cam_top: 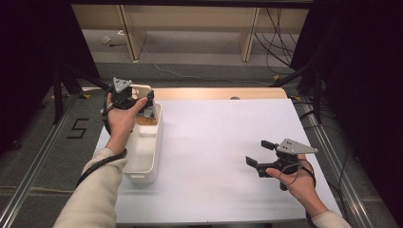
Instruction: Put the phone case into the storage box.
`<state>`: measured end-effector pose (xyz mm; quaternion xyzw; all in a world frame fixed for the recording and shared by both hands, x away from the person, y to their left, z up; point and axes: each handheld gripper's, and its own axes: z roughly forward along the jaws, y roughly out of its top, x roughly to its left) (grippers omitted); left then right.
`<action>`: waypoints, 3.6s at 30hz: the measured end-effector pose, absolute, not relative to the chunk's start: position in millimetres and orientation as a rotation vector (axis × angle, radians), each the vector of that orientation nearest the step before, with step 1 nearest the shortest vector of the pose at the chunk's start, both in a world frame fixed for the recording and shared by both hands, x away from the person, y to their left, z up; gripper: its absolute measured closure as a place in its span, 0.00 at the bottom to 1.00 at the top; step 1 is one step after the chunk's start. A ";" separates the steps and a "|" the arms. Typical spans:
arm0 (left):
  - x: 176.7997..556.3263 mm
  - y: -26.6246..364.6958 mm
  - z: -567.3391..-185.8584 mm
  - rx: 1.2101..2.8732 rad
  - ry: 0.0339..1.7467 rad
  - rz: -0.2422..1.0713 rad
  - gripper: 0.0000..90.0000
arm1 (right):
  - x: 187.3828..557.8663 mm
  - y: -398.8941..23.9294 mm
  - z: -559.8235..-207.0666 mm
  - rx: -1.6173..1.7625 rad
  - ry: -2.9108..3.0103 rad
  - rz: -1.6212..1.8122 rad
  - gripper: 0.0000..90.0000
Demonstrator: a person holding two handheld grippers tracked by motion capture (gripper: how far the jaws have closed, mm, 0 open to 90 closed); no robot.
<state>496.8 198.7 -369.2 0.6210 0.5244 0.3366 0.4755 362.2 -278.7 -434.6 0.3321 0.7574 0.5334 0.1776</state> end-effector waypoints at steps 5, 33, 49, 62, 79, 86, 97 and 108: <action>499.1 198.0 -369.4 1.523 1.289 0.828 0.12 | 362.6 -278.6 -435.2 0.941 2.146 1.508 0.11; 507.9 194.1 -376.5 1.562 1.305 0.817 0.12 | 362.5 -279.8 -435.3 0.942 2.144 1.509 0.11; 513.3 193.2 -381.7 1.596 1.303 0.823 0.11 | 363.0 -279.7 -435.7 0.942 2.148 1.510 0.11; 516.2 191.8 -388.0 1.615 1.333 0.800 0.11 | 363.0 -280.4 -435.4 0.943 2.147 1.510 0.11; 520.3 190.3 -396.8 1.640 1.360 0.795 0.11 | 363.1 -280.7 -434.8 0.945 2.146 1.511 0.11; 521.9 189.3 -398.8 1.646 1.365 0.797 0.10 | 363.1 -280.7 -434.8 0.945 2.146 1.511 0.11; 524.0 188.1 -398.8 1.647 1.363 0.796 0.10 | 363.2 -280.9 -434.5 0.948 2.140 1.514 0.11; 526.7 188.0 -397.8 1.640 1.358 0.793 0.08 | 363.2 -281.0 -434.8 0.947 2.142 1.513 0.11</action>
